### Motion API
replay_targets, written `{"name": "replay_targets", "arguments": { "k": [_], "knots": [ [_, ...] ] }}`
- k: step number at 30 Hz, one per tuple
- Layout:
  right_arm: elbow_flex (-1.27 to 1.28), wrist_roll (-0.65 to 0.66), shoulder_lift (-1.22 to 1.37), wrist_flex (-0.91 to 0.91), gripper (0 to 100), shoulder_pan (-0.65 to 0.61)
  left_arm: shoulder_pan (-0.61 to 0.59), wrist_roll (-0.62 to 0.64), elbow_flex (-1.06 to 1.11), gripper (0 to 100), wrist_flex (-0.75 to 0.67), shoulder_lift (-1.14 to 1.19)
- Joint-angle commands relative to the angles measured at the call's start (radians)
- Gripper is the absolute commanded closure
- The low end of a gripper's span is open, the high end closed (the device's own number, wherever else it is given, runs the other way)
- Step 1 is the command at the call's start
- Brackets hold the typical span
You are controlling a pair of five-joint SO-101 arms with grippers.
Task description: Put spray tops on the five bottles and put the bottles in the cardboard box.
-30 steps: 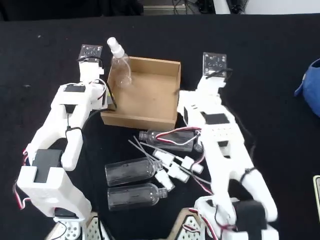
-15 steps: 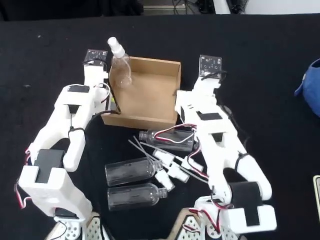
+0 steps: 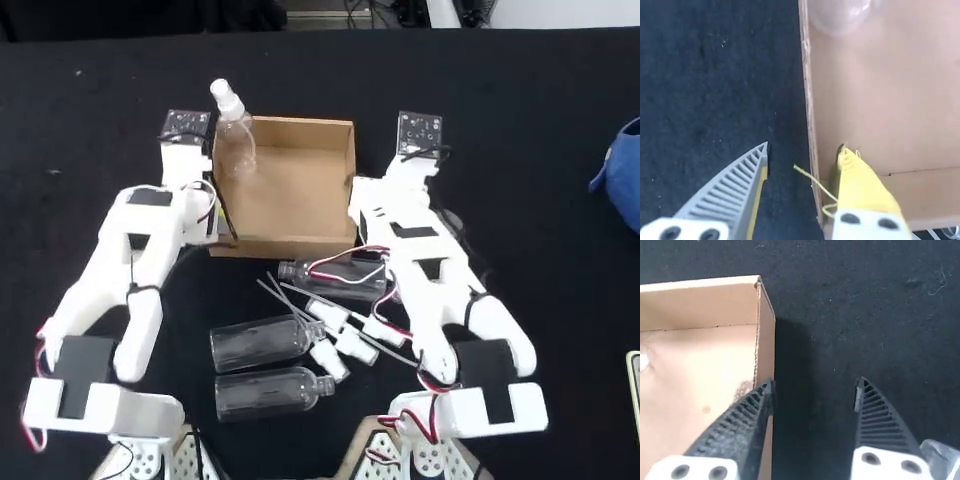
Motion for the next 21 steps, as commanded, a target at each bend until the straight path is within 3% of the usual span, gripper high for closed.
{"name": "replay_targets", "arguments": {
  "k": [1,7,21],
  "knots": [
    [-0.061,-0.003,0.005,-0.023,75.9,-0.057,0.015,0.009,0.051,89,-0.092,-0.084],
    [-0.059,-0.002,0.005,-0.023,75.9,-0.098,0.047,0.009,0.064,89,-0.095,-0.08],
    [-0.064,-0.003,-0.013,-0.025,75.9,-0.037,0.101,0.009,0.081,89,-0.095,-0.083]
  ]
}}
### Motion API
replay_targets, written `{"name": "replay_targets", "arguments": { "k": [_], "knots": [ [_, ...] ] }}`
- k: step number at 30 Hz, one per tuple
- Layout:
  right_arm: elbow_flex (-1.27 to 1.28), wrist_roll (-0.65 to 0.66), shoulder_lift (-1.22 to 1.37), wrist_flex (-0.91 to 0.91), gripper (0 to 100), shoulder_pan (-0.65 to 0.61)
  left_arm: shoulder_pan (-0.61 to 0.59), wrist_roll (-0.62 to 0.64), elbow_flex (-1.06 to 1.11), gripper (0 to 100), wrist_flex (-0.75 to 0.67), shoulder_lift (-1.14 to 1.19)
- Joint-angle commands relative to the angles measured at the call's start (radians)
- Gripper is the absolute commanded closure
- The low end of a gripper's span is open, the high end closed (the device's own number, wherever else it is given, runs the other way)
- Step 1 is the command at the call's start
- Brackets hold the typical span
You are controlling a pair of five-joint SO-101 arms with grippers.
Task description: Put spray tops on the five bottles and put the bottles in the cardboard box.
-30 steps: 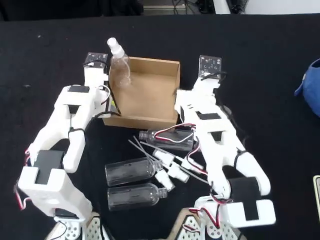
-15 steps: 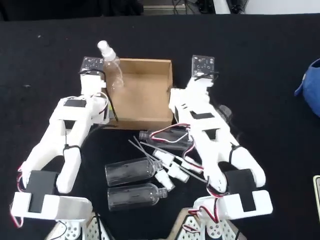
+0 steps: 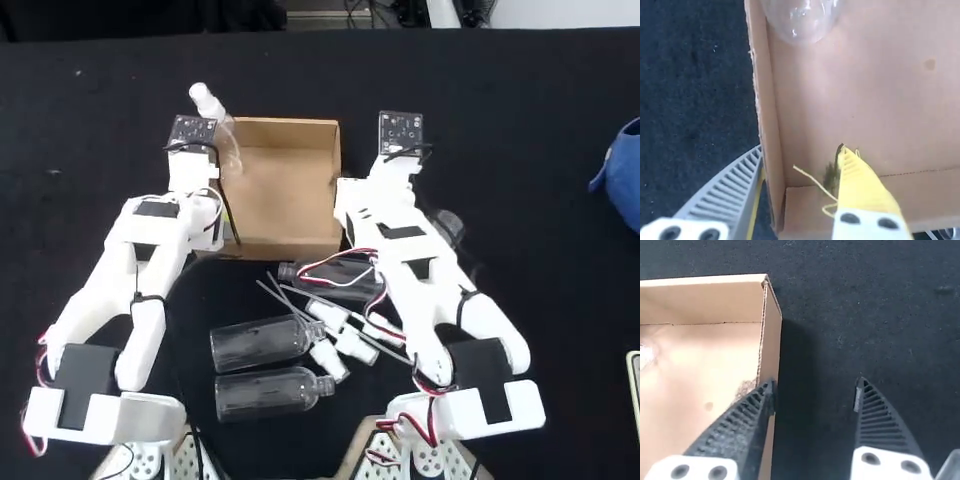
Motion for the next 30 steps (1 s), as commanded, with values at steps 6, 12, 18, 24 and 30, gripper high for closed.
{"name": "replay_targets", "arguments": {
  "k": [6,12,18,24,30],
  "knots": [
    [0.018,-0.008,-0.148,-0.025,75.9,0.017,0.053,0.009,-0.002,89,-0.011,-0.044],
    [0.05,-0.005,-0.2,-0.025,75.9,0.015,0.051,0.048,-0.002,89,-0.011,-0.043],
    [0.048,-0.005,-0.194,-0.025,75.9,0.015,0.054,0.048,-0.002,89,-0.011,-0.043],
    [0.044,-0.011,-0.166,-0.028,75.9,-0.005,0.056,0.058,-0.002,89,-0.011,-0.043],
    [-0.047,-0.011,-0.061,0.0,75.9,-0.009,0.056,0.058,-0.002,89,-0.011,-0.043]
  ]
}}
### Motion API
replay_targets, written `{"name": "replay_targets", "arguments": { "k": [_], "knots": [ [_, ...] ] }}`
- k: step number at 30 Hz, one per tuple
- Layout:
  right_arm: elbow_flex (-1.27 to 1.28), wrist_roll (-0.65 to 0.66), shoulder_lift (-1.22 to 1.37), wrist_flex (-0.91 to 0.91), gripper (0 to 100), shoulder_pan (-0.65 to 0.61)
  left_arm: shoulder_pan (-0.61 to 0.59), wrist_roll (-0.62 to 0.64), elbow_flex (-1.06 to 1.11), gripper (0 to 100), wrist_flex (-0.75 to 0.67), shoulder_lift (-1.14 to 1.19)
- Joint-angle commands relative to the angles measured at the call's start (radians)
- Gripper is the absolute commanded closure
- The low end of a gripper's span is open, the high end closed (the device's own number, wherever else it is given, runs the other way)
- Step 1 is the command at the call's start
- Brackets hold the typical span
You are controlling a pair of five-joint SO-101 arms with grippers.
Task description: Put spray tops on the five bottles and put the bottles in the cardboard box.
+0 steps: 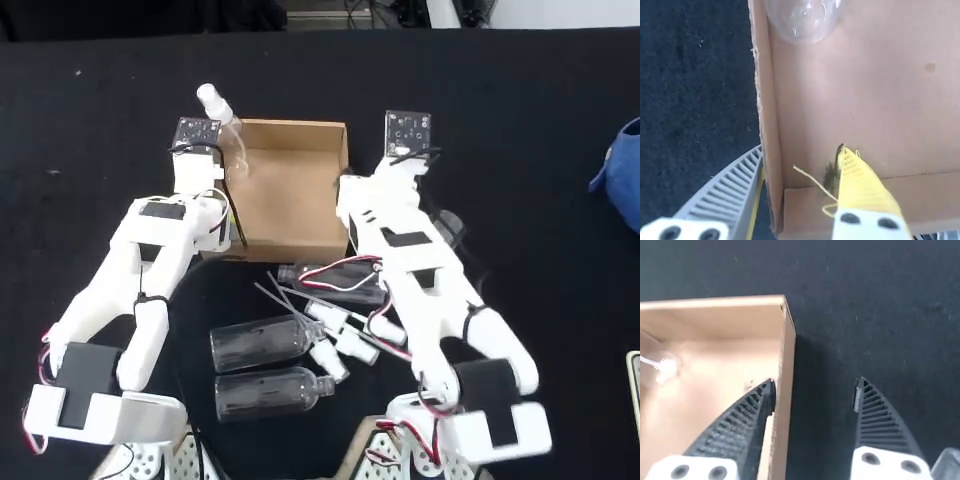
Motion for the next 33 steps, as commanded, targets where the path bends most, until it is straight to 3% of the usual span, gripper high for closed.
{"name": "replay_targets", "arguments": {
  "k": [1,12,17,29,33],
  "knots": [
    [-0.116,-0.006,0.041,0.037,75.9,-0.015,0.022,0.008,-0.004,89,-0.009,-0.041],
    [-0.429,-0.002,0.236,0.278,79.6,-0.015,0.022,0.006,-0.004,89,-0.012,-0.041],
    [-0.513,0.003,0.343,0.284,92.8,-0.009,0.024,0.008,-0.002,89,-0.014,-0.04],
    [-0.59,0.222,0.403,0.276,92.8,-0.009,0.025,0.008,0.007,89,-0.017,-0.04],
    [-0.591,0.23,0.403,0.275,92.8,-0.014,0.025,0.008,0.007,89,-0.017,-0.04]
  ]
}}
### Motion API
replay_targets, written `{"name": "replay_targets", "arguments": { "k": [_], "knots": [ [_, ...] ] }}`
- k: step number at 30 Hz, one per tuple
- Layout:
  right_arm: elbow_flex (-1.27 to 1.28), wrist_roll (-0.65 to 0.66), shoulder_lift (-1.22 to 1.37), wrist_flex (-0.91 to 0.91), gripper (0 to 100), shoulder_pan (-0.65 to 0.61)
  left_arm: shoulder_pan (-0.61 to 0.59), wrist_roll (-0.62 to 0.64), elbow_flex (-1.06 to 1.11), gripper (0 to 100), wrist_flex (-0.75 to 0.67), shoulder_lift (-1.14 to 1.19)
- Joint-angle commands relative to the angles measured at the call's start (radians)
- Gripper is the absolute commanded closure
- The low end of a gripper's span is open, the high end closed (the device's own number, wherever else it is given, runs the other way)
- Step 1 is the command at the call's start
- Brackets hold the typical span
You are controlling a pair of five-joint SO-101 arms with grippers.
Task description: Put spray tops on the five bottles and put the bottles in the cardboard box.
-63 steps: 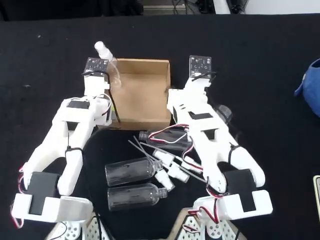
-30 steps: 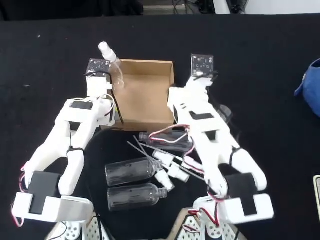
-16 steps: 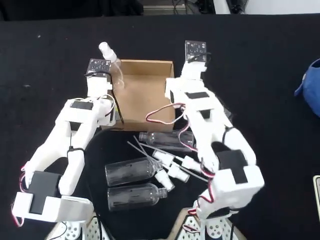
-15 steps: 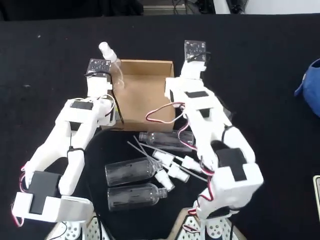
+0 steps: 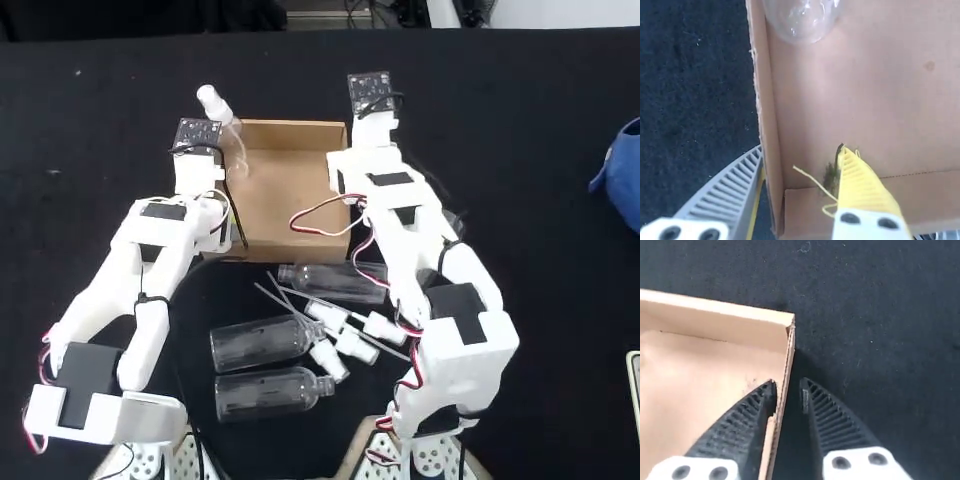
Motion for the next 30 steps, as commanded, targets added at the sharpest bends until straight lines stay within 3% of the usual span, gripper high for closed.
{"name": "replay_targets", "arguments": {
  "k": [1,9,30],
  "knots": [
    [-0.061,0.014,-0.005,-0.006,92.8,-0.012,0.022,0.005,0.001,89,-0.015,-0.04],
    [-0.07,0.018,-0.005,-0.046,92.8,-0.012,0.077,0.006,0.019,89,-0.015,-0.04],
    [-0.183,0.025,0.127,-0.095,92.9,-0.015,0.07,0.006,0.021,89,-0.015,-0.051]
  ]
}}
